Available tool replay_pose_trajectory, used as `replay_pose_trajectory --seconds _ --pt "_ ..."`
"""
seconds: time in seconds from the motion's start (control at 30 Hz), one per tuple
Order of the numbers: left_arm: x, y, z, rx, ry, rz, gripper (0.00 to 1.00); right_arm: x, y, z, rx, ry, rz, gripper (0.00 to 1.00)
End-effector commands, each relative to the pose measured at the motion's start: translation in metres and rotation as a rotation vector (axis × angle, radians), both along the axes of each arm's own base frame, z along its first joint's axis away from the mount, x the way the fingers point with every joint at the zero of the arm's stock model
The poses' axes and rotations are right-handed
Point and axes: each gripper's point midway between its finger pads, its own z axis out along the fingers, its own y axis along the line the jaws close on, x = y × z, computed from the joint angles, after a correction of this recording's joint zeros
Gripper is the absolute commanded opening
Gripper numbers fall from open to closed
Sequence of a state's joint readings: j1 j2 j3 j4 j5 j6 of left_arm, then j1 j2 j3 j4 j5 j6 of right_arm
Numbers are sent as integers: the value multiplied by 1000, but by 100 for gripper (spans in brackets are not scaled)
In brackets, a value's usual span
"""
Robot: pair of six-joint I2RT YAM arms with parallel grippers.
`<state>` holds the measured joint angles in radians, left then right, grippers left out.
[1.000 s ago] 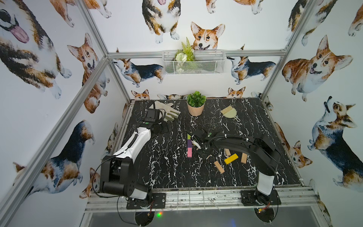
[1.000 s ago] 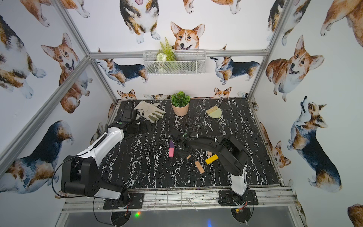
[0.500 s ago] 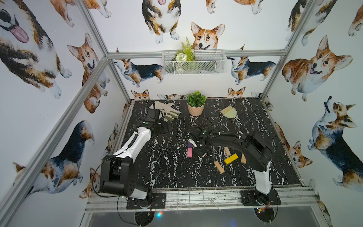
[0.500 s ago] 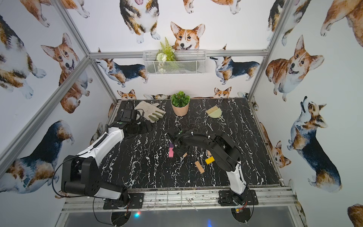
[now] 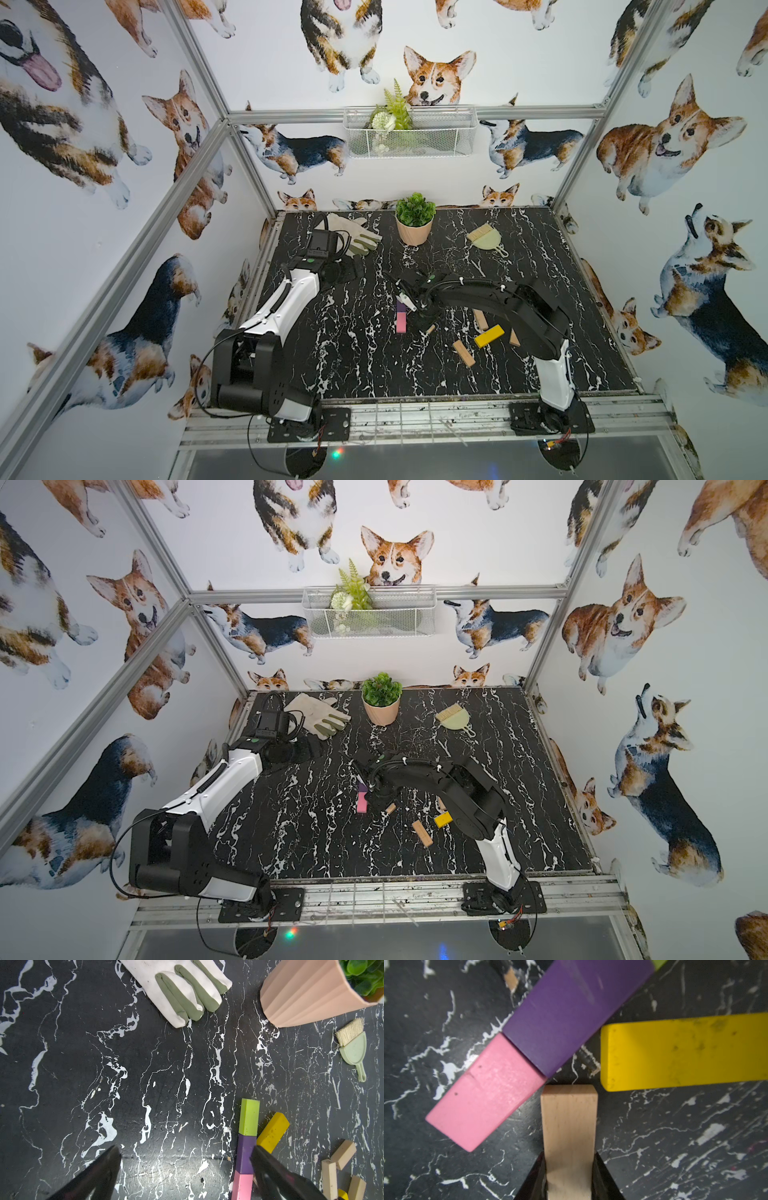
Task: Assemble the letter k with building blocks
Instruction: Assemble the building block at the center of the board.
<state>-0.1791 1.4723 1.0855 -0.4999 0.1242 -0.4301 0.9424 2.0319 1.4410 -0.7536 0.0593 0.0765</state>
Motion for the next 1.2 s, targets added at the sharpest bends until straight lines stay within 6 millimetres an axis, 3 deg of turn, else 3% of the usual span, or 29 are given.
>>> replay_pose_trajectory --seconds 0.0,0.4,0.73,0.83,1.0,1.07,1.17 --pt "3 0 2 -7 -12 9 100 0 -3 -3 -15 12 -2 34" --pt "3 -2 0 -13 -7 3 100 0 -4 -5 -27 19 -7 37" --pt "2 -2 -1 -13 -3 3 100 4 -2 10 14 -19 -27 54" --pt "2 -3 -1 -15 -1 0 100 5 -1 31 54 -49 -40 56" --pt "2 -5 1 -22 -18 -9 100 14 -3 102 231 -189 -123 62" --pt "2 -7 1 -23 -19 -13 100 20 -16 124 282 -223 -208 67" --pt "2 -10 -1 -22 -9 -22 100 21 -46 127 270 -183 -343 67"
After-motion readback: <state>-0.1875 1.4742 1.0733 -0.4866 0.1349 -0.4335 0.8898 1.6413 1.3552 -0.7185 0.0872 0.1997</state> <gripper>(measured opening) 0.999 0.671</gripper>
